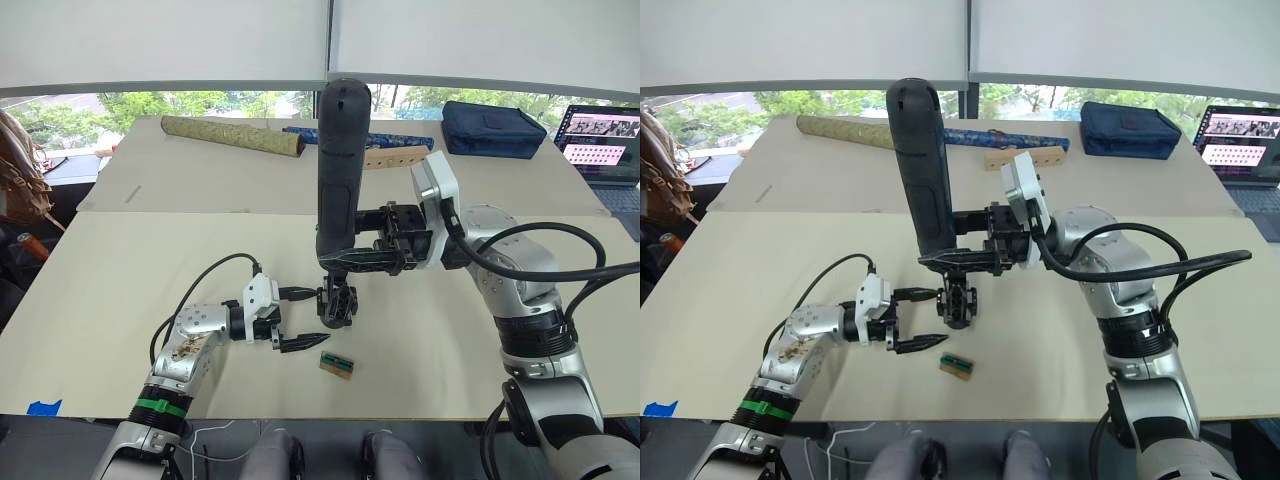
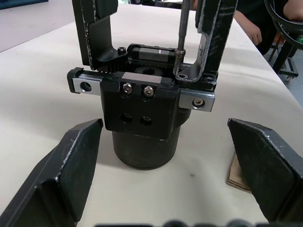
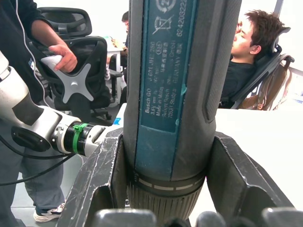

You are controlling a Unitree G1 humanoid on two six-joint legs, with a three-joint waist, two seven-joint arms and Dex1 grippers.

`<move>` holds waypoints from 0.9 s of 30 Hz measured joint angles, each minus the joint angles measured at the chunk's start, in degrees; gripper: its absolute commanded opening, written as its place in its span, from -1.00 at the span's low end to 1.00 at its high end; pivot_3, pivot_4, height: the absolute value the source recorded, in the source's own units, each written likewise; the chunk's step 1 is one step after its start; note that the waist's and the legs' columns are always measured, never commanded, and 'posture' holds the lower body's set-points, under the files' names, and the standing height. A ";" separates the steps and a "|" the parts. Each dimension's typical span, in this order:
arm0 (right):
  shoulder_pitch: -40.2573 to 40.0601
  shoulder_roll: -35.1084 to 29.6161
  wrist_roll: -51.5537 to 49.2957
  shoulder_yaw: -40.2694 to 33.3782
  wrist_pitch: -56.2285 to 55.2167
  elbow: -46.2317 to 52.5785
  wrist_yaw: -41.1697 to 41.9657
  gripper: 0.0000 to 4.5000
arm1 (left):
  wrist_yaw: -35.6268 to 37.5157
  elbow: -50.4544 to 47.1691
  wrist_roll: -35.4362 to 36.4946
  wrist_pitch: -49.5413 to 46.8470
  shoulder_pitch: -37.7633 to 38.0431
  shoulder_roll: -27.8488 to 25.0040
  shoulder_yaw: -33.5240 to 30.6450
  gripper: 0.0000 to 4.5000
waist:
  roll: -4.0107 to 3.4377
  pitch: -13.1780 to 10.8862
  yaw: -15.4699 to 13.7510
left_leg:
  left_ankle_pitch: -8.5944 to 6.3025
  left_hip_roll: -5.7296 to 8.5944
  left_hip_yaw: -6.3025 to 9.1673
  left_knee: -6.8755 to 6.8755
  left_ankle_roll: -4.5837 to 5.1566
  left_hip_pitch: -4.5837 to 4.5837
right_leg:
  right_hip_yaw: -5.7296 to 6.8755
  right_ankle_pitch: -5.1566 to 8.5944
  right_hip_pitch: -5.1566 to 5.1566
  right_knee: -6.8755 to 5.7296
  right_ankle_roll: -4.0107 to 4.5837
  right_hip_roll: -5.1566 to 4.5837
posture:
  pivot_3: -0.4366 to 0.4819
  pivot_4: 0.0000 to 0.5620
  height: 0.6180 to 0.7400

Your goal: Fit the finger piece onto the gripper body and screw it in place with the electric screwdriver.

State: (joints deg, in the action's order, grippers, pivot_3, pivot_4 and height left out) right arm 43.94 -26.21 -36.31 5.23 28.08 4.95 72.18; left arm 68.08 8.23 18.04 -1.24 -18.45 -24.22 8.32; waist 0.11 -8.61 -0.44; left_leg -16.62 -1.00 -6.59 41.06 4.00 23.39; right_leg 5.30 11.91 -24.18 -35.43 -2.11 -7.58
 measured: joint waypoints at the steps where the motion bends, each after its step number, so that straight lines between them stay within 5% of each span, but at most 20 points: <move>1: 0.02 0.00 0.00 0.00 0.00 -0.05 0.07 -0.14 | -0.01 0.00 0.00 0.00 0.00 0.00 0.00 1.00 | 0.00 0.00 0.00 | 0.00 0.00 0.00 0.00 0.00 0.00 | 0.00 0.00 0.00 0.00 0.00 0.00 | -0.05 -0.47 1.00; 27: 0.02 -0.02 -0.49 0.00 1.34 -0.17 0.29 -0.14 | -0.44 0.00 0.00 0.01 0.13 0.02 0.08 1.00 | 0.00 0.00 0.00 | 0.00 -0.01 0.00 0.00 0.00 0.00 | 0.00 0.00 0.00 0.00 0.00 0.00 | -0.05 -0.47 1.00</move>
State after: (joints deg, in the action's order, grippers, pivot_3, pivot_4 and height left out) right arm 43.95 -26.23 -36.79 5.23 29.42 4.78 72.47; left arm 67.64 8.23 18.03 -1.23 -18.32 -24.20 8.40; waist 0.11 -8.61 -0.44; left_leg -16.62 -1.00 -6.59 41.06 4.00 23.39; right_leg 5.30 11.91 -24.18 -35.42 -2.11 -7.58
